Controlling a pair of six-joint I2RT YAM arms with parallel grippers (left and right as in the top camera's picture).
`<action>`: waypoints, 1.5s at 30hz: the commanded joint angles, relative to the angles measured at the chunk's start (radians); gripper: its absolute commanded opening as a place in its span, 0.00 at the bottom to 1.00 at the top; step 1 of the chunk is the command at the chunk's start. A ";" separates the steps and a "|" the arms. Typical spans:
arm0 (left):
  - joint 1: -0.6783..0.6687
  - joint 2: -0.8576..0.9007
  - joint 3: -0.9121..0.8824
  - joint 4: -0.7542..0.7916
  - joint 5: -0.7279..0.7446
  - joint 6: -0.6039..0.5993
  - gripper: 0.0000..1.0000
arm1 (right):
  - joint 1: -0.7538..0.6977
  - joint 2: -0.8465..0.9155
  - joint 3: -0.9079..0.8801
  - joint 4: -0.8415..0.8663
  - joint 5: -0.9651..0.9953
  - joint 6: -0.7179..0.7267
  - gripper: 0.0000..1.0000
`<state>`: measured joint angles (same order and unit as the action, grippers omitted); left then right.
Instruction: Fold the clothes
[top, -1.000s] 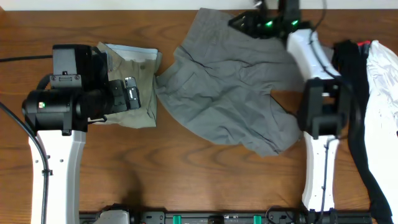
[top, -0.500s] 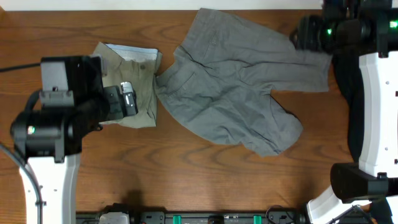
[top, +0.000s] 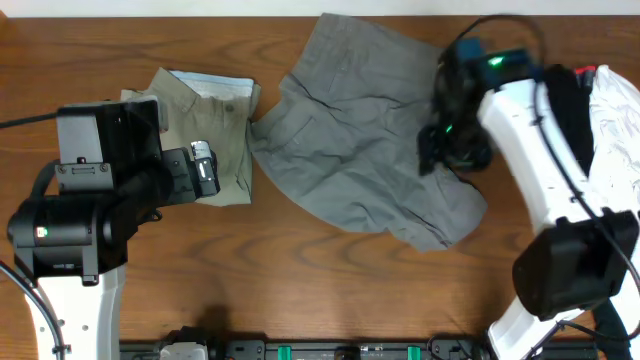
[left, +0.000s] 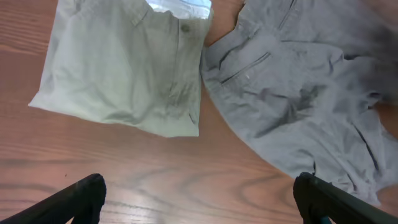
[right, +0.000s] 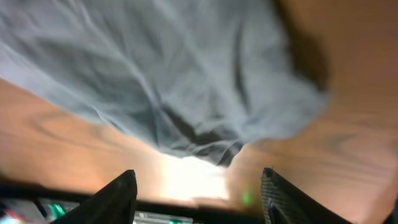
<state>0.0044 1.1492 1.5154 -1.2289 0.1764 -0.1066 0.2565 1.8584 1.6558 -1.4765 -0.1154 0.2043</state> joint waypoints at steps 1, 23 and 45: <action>-0.004 0.000 0.014 -0.002 -0.002 0.009 0.98 | 0.041 0.002 -0.105 0.066 0.019 0.068 0.64; -0.004 0.001 0.014 0.010 -0.002 0.024 0.98 | -0.190 0.002 -0.336 0.573 0.096 0.050 0.18; -0.004 0.042 0.014 0.018 -0.006 0.029 0.98 | -0.123 -0.084 -0.463 0.182 -0.130 0.058 0.59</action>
<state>0.0044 1.1847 1.5154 -1.2079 0.1761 -0.0994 0.1078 1.7836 1.2415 -1.3037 -0.2325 0.2214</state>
